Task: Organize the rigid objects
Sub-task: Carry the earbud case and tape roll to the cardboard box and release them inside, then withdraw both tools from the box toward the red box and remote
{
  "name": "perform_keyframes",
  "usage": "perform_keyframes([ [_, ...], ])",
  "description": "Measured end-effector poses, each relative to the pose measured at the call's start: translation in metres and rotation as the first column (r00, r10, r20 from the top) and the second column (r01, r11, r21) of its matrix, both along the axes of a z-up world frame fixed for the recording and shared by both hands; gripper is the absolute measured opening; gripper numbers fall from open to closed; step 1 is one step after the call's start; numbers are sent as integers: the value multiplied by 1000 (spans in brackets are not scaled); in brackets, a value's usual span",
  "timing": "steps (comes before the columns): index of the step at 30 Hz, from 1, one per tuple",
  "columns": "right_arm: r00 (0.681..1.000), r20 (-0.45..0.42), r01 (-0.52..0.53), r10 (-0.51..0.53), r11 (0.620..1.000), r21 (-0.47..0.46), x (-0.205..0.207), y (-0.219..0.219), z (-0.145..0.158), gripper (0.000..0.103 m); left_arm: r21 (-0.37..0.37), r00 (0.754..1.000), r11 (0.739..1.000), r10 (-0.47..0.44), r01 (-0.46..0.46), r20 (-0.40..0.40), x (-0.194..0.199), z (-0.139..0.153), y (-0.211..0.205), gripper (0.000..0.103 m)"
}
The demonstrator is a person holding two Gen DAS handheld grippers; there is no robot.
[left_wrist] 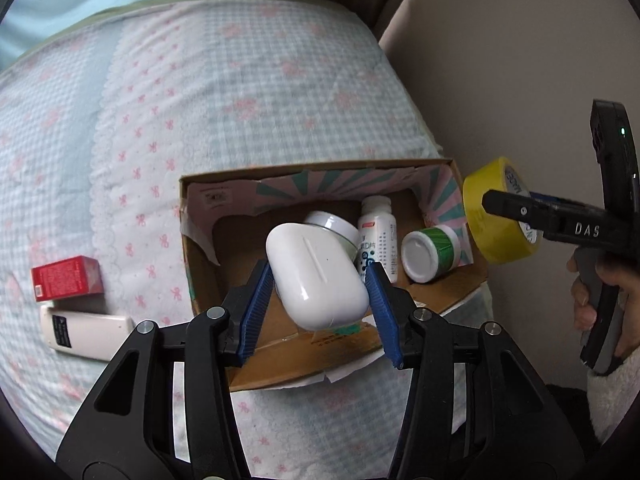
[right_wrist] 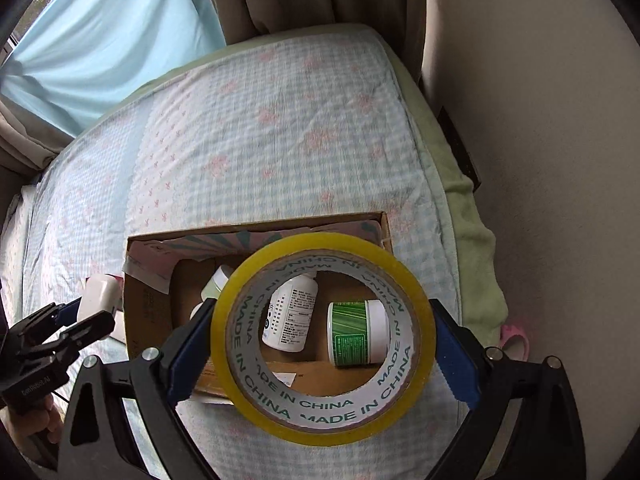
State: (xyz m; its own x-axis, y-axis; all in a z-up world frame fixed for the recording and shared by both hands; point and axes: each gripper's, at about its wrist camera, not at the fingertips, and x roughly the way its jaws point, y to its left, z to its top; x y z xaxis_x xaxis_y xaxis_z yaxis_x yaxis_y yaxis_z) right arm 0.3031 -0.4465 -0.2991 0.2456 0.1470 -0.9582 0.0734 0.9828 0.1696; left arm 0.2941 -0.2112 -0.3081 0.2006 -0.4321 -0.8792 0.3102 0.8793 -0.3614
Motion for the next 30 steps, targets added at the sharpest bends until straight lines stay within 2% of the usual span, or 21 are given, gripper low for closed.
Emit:
perform_keyframes([
  [1,1000,-22,-8,9,1000,17,5,1,-9,97,6,1000,1000,-2,2,-14,1,-9,-3,37],
  [2,999,-39,-16,17,999,29,11,2,-17,97,11,1000,1000,-3,3,-30,2,-18,-5,25],
  [3,998,-53,-24,26,999,40,16,4,-26,97,12,999,1000,-3,4,-48,3,-27,-7,22],
  [7,992,-103,-69,73,997,45,31,17,-58,97,51,995,999,15,-10,-103,6,-65,-11,22],
  [10,986,-141,-87,91,996,36,37,23,-75,97,67,989,997,51,-42,-139,3,-80,-4,22],
  [11,984,-150,-89,93,995,35,38,25,-80,97,91,989,995,50,-38,-140,1,-82,-4,25],
  [13,982,-170,-71,77,997,41,39,24,-88,97,139,991,990,42,-25,-127,-1,-84,-4,62],
  [15,986,-158,-44,51,998,50,38,20,-90,99,69,992,998,15,-6,-125,-2,-79,-5,90],
  [18,992,-127,-16,26,997,78,38,14,-85,103,102,995,995,-7,18,-102,-4,-72,-14,98],
  [23,997,-72,35,-28,995,94,37,6,-69,103,76,994,997,10,-2,-106,1,-65,-17,99],
  [30,999,-45,12,-9,998,64,30,13,-57,103,72,996,997,13,-7,-90,-2,-50,-7,99],
])
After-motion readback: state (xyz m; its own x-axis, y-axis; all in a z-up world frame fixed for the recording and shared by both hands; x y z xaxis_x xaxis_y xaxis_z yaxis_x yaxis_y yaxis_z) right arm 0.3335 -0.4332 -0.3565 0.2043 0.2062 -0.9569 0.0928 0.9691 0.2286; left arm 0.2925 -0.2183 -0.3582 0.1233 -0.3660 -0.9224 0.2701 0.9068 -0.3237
